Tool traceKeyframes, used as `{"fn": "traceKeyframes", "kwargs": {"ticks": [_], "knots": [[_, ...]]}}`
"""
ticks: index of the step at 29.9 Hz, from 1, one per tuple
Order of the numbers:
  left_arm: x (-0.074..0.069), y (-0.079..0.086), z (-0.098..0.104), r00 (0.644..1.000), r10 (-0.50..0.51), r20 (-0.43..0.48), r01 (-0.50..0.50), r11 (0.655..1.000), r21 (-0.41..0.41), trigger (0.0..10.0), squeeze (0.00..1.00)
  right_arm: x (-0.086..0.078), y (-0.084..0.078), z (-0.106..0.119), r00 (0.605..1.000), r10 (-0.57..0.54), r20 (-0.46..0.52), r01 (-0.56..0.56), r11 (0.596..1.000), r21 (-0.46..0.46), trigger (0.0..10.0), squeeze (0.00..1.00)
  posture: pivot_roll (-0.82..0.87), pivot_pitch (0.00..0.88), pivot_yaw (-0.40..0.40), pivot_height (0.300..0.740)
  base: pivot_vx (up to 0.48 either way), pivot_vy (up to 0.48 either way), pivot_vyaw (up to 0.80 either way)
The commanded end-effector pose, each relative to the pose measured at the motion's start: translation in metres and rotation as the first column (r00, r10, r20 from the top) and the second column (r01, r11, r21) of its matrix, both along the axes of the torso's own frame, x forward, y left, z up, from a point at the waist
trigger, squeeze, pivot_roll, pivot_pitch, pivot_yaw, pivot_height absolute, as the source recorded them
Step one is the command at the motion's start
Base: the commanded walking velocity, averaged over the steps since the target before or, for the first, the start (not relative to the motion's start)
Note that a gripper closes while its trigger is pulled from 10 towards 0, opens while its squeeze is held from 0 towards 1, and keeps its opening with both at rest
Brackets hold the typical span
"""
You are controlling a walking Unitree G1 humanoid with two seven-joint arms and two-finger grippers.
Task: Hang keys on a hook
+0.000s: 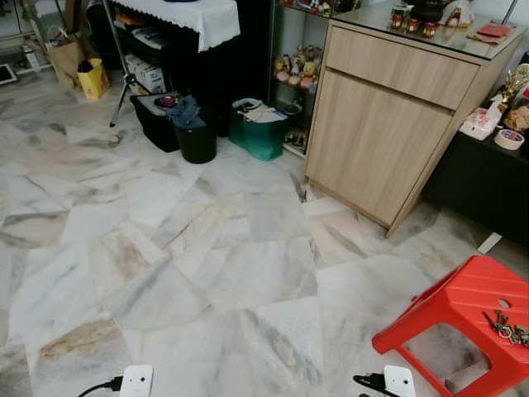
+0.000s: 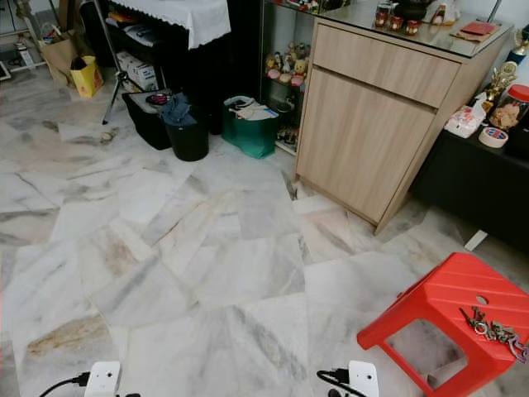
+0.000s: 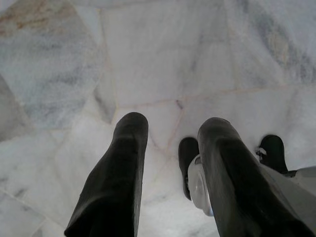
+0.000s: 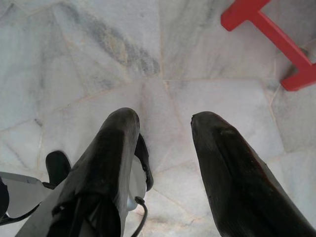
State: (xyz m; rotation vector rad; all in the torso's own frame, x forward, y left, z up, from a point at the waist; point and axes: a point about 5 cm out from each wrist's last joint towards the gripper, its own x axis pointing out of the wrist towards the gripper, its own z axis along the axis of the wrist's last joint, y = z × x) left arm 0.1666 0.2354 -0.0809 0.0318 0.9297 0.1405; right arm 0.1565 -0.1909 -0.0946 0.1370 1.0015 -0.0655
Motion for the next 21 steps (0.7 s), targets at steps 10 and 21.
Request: {"fn": "traceKeyframes", "kwargs": {"ticks": [10, 21], "knots": [[-0.0024, -0.0013, -0.0014, 1.0, -0.007, -0.006, 0.007, 1.0, -0.001, 10.0, 0.0, -0.0034, -0.0011, -0.0014, 1.0, 0.004, -0.016, -0.004, 1.0, -0.004, 10.0, 0.0, 0.02, 0.016, -0.028, 0.74, 0.0, -0.025, -0.78], [-0.0021, -0.002, -0.0014, 1.0, -0.027, -0.011, 0.027, 1.0, 0.003, 10.0, 0.0, -0.0032, -0.0009, -0.0013, 1.0, 0.006, -0.015, -0.006, 1.0, -0.004, 10.0, 0.0, 0.02, 0.016, -0.029, 0.74, 0.0, -0.089, -0.78]]}}
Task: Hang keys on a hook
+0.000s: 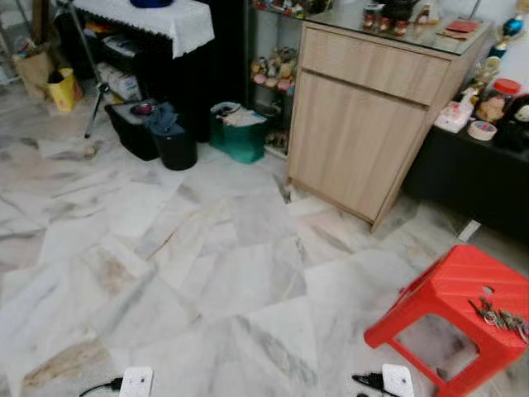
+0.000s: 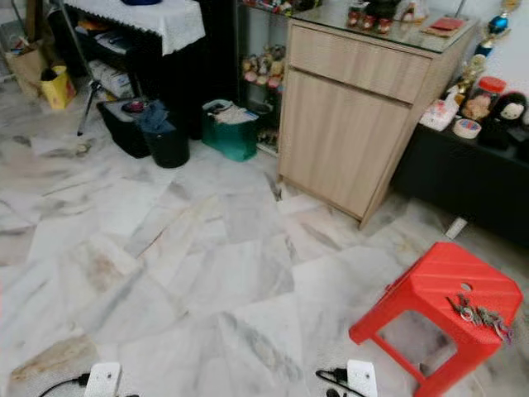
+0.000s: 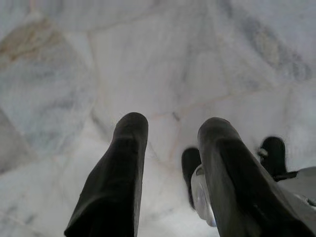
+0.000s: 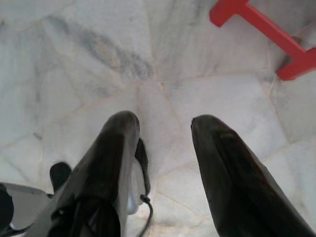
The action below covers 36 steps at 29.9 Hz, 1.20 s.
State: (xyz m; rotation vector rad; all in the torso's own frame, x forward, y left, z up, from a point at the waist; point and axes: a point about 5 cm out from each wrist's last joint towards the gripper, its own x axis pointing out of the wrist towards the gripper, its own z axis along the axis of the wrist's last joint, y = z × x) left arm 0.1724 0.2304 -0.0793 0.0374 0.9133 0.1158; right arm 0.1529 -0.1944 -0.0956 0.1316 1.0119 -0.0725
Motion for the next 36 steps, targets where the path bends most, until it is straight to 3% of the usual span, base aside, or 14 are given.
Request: {"fn": "traceKeyframes", "kwargs": {"ticks": [1, 36], "knots": [[-0.008, 0.0031, -0.003, 1.0, -0.002, -0.027, 0.003, 1.0, 0.009, 10.0, 0.0, 0.0004, 0.0026, -0.0003, 1.0, 0.009, -0.004, -0.009, 1.0, 0.003, 10.0, 0.0, 0.02, 0.016, -0.029, 0.74, 0.0, 0.0, -0.78], [-0.0045, -0.0009, -0.0021, 0.999, -0.038, -0.018, 0.038, 0.999, 0.015, 10.0, 0.0, -0.0013, 0.0035, -0.0009, 1.0, 0.017, -0.004, -0.017, 1.0, 0.007, 10.0, 0.0, 0.03, 0.0, -0.025, 0.74, 0.0, -0.079, -0.78]]}}
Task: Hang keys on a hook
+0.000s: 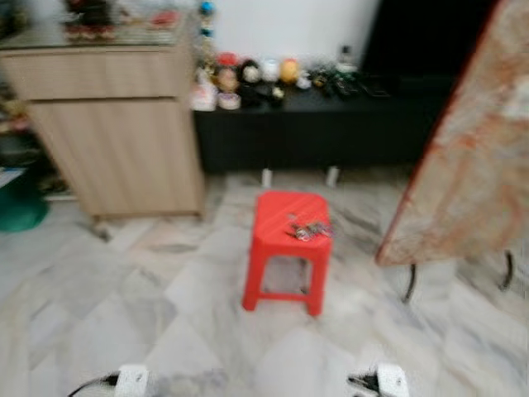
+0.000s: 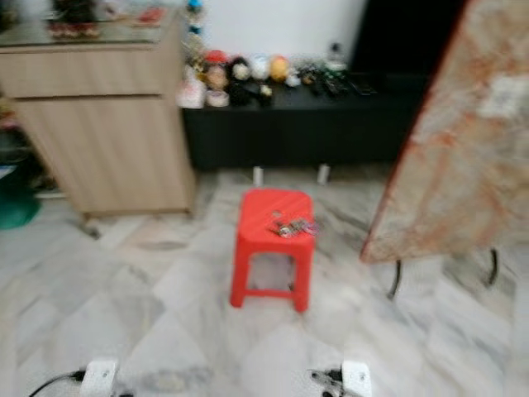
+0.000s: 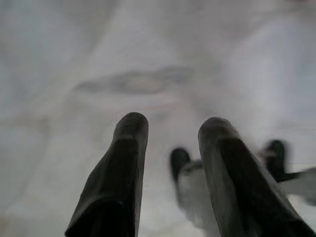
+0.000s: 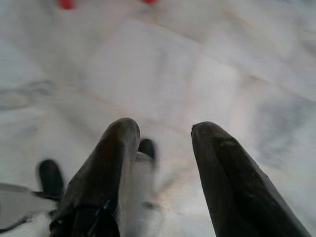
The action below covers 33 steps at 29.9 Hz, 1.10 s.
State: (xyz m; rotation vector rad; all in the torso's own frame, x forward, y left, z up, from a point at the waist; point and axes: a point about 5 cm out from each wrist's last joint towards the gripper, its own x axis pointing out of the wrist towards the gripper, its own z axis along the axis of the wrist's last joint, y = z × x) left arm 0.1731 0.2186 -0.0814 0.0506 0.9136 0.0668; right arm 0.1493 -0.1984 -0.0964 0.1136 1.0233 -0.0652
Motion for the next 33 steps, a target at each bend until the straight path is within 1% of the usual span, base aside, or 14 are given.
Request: {"fn": "traceKeyframes", "kwargs": {"ticks": [1, 4, 16, 29, 30, 33], "knots": [[-0.0052, 0.011, 0.0, 1.0, 0.014, -0.015, -0.013, 1.0, 0.024, 10.0, 0.0, 0.0024, 0.0074, -0.0001, 1.0, -0.003, 0.008, 0.002, 1.0, 0.019, 10.0, 0.0, 0.03, 0.0, -0.025, 0.74, 0.0, 0.0, -0.78], [-0.0053, 0.0114, 0.0001, 1.0, 0.023, -0.012, -0.023, 1.0, 0.021, 10.0, 0.0, 0.0024, 0.0074, -0.0001, 1.0, -0.012, 0.011, 0.012, 1.0, 0.021, 10.0, 0.0, 0.03, 0.0, -0.025, 0.74, 0.0, 0.0, -0.78], [-0.0057, 0.0121, 0.0, 0.999, 0.038, -0.012, -0.038, 0.999, 0.018, 10.0, 0.0, 0.0044, 0.007, 0.001, 0.999, -0.029, 0.029, 0.029, 0.999, 0.025, 10.0, 0.0, 0.03, 0.009, -0.028, 0.74, 0.0, 0.0, 0.0], [-0.0058, 0.0124, 0.0, 0.999, 0.045, -0.012, -0.045, 0.999, 0.018, 10.0, 0.0, 0.0052, 0.007, 0.0014, 0.999, -0.021, 0.033, 0.02, 0.999, 0.027, 10.0, 0.0, 0.03, 0.01, -0.03, 0.74, 0.265, 0.0, 0.0], [-0.0059, 0.0122, -0.0002, 0.999, 0.05, -0.014, -0.05, 0.999, 0.013, 10.0, 0.0, 0.006, 0.0068, 0.0018, 0.999, -0.001, 0.036, 0.0, 1.0, 0.02, 10.0, 0.0, 0.03, 0.011, -0.031, 0.74, 0.3, 0.0, 0.8], [-0.0062, 0.0122, -0.0004, 0.998, 0.056, -0.015, -0.056, 0.998, 0.007, 10.0, 0.0, 0.0064, 0.0066, 0.0021, 0.999, 0.006, 0.038, -0.007, 1.0, 0.017, 10.0, 0.0, 0.03, 0.012, -0.033, 0.74, 0.305, 0.0, 0.72]]}}
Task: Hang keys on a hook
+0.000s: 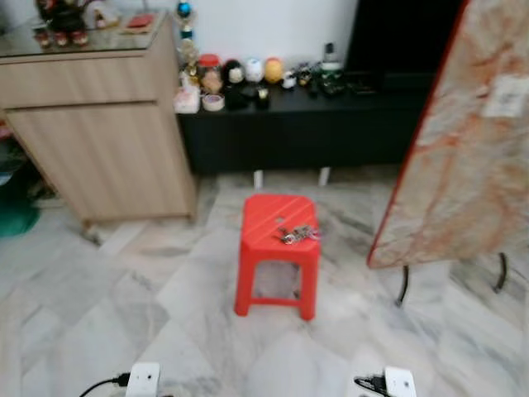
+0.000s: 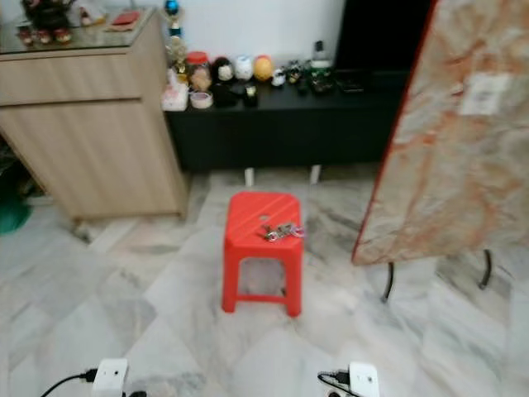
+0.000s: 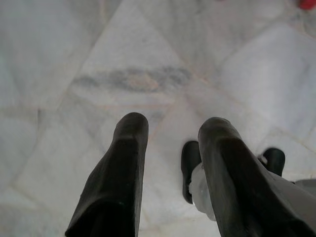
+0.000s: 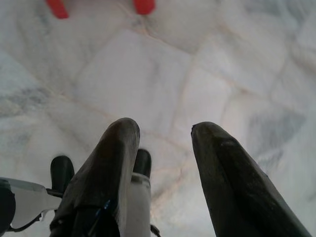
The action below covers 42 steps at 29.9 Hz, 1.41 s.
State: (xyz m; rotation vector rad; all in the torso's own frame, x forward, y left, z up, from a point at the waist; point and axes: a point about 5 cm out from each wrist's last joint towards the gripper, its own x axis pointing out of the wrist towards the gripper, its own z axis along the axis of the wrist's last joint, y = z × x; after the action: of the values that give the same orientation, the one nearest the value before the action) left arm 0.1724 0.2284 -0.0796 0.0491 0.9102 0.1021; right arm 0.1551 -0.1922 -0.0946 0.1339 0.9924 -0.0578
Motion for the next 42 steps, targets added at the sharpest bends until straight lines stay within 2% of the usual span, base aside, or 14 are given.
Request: {"fn": "traceKeyframes", "kwargs": {"ticks": [1, 11, 20, 23, 35, 39, 42], "knots": [[-0.0054, 0.0024, -0.0022, 1.0, 0.025, -0.019, -0.025, 1.0, -0.008, 10.0, 0.0, 0.0006, 0.0004, 0.0003, 1.0, 0.011, 0.006, -0.011, 1.0, -0.002, 10.0, 0.0, 0.03, 0.012, -0.033, 0.74, 0.315, 0.0, 0.57], [-0.006, 0.0013, -0.0028, 0.999, 0.032, -0.023, -0.032, 0.999, -0.025, 10.0, 0.0, 0.0009, -0.0002, 0.0006, 1.0, 0.016, 0.01, -0.015, 1.0, -0.017, 10.0, 0.0, 0.03, 0.012, -0.032, 0.74, 0.322, 0.0, 0.0], [-0.0064, 0.0016, -0.003, 0.999, 0.035, -0.025, -0.036, 0.999, -0.028, 10.0, 0.0, 0.0013, 0.001, 0.0007, 1.0, 0.023, 0.012, -0.023, 1.0, -0.004, 10.0, 0.0, 0.03, 0.012, -0.032, 0.74, 0.324, 0.0, 0.79], [-0.0068, 0.0015, -0.0032, 0.999, 0.036, -0.027, -0.037, 0.999, -0.03, 10.0, 0.0, 0.0004, 0.0011, 0.0002, 1.0, 0.001, 0.008, -0.001, 1.0, 0.005, 10.0, 0.0, 0.03, 0.012, -0.032, 0.74, 0.325, 0.0, 0.0], [-0.0071, -0.0002, -0.0038, 0.999, 0.035, -0.029, -0.036, 0.999, -0.035, 10.0, 0.0, 0.0019, 0.0016, 0.001, 0.999, 0.039, 0.015, -0.04, 0.999, 0.002, 10.0, 0.0, 0.03, 0.013, -0.033, 0.74, 0.323, 0.0, 0.0], [-0.0073, -0.0006, -0.004, 0.999, 0.035, -0.03, -0.036, 0.999, -0.036, 10.0, 0.0, 0.0013, 0.0016, 0.0006, 0.999, 0.032, 0.01, -0.032, 0.999, 0.005, 10.0, 0.0, 0.03, 0.013, -0.033, 0.74, 0.321, 0.0, 0.8], [-0.0075, -0.0008, -0.0041, 0.999, 0.033, -0.031, -0.035, 0.999, -0.036, 10.0, 0.0, 0.0011, 0.0016, 0.0006, 1.0, 0.015, 0.013, -0.015, 1.0, 0.012, 10.0, 0.0, 0.03, 0.013, -0.033, 0.74, 0.321, 0.0, 0.0]]}}
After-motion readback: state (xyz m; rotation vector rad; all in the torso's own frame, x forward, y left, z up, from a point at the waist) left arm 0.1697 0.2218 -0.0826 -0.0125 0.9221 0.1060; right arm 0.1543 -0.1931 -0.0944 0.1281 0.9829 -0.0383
